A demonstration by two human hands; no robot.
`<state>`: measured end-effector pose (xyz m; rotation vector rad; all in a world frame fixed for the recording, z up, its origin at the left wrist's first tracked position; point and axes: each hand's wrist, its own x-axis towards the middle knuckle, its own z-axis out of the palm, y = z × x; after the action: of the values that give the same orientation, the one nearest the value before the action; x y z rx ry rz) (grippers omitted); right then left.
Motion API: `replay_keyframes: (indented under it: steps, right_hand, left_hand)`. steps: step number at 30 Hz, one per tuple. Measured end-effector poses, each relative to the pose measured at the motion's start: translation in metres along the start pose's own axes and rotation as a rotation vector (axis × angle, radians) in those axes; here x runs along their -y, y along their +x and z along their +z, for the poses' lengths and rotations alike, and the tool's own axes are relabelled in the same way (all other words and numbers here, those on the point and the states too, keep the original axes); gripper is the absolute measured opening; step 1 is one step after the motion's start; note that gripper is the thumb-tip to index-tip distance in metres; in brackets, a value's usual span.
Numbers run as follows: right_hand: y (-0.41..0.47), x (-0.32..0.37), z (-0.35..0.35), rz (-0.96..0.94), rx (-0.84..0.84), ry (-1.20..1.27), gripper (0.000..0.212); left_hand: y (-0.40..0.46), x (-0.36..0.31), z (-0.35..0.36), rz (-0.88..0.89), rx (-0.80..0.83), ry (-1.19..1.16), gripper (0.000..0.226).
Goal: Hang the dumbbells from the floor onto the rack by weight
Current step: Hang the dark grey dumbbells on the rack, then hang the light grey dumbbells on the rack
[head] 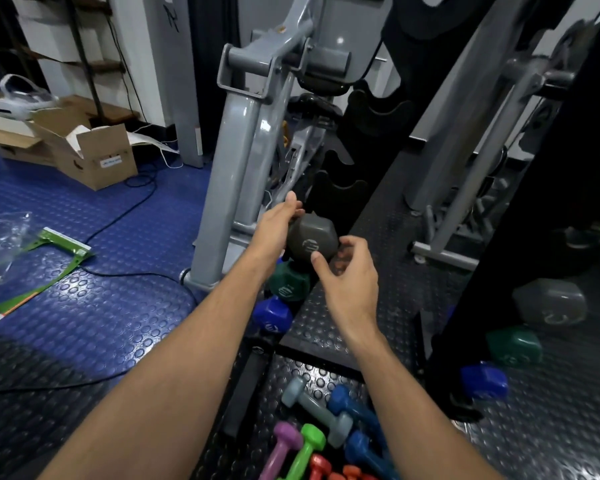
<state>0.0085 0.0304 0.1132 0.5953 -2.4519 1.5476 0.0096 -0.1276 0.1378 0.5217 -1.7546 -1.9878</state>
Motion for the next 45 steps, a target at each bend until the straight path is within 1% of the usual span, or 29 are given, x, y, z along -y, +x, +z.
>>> replay_keyframes:
  steps: [2,4,7,9,11,14,17,19,24,26,30,33,36,39,41,45]
  right_hand:
    - [0.0,-0.001,-0.009,-0.006,0.026,-0.003,0.047]
    - [0.0,-0.003,-0.017,-0.007,0.06,0.007,0.048]
    - [-0.004,-0.016,-0.032,-0.002,0.104,0.012,0.046]
    - [-0.007,-0.024,-0.038,0.022,0.141,0.027,0.046]
    - [-0.013,-0.038,-0.047,0.077,0.184,0.034,0.047]
    - [-0.027,-0.072,-0.06,0.197,0.271,-0.009,0.045]
    - [-0.044,-0.12,-0.072,0.341,0.357,-0.097,0.039]
    - [-0.058,-0.157,-0.08,0.445,0.388,-0.155,0.036]
    - [-0.095,-0.235,-0.101,0.664,0.416,-0.281,0.024]
    - [-0.105,-0.255,-0.107,0.702,0.436,-0.342,0.022]
    - [-0.119,-0.276,-0.119,0.738,0.483,-0.421,0.019]
    - [-0.136,-0.292,-0.126,0.76,0.584,-0.506,0.03]
    - [-0.152,-0.309,-0.126,0.735,0.688,-0.552,0.045]
    - [-0.161,-0.318,-0.126,0.694,0.733,-0.567,0.045]
    - [-0.167,-0.324,-0.125,0.668,0.755,-0.576,0.051]
    - [-0.179,-0.337,-0.129,0.659,0.781,-0.558,0.062]
  left_hand:
    - [-0.01,0.0,0.002,0.016,-0.021,-0.004,0.049]
    - [-0.023,0.002,0.005,0.052,-0.072,-0.03,0.041]
    - [-0.043,0.019,0.012,0.138,-0.221,0.037,0.036]
    - [-0.061,0.032,0.015,0.165,-0.338,0.047,0.035]
    - [-0.079,0.05,0.023,0.166,-0.45,0.066,0.035]
    - [-0.107,0.085,0.036,0.099,-0.592,0.028,0.034]
    - [-0.131,0.124,0.049,0.048,-0.669,0.076,0.028]
    - [-0.146,0.153,0.056,-0.034,-0.621,0.135,0.022]
    - [-0.166,0.221,0.063,-0.282,-0.302,0.269,0.013]
    - [-0.167,0.24,0.066,-0.366,-0.215,0.281,0.011]
    - [-0.16,0.268,0.083,-0.462,-0.048,0.305,0.011]
    - [-0.154,0.287,0.098,-0.505,0.02,0.275,0.01]
    - [-0.15,0.311,0.11,-0.608,0.124,0.284,0.006]
    - [-0.15,0.324,0.121,-0.677,0.136,0.275,0.006]
    - [-0.151,0.329,0.126,-0.691,0.134,0.257,0.011]
    - [-0.154,0.342,0.132,-0.711,0.146,0.278,0.013]
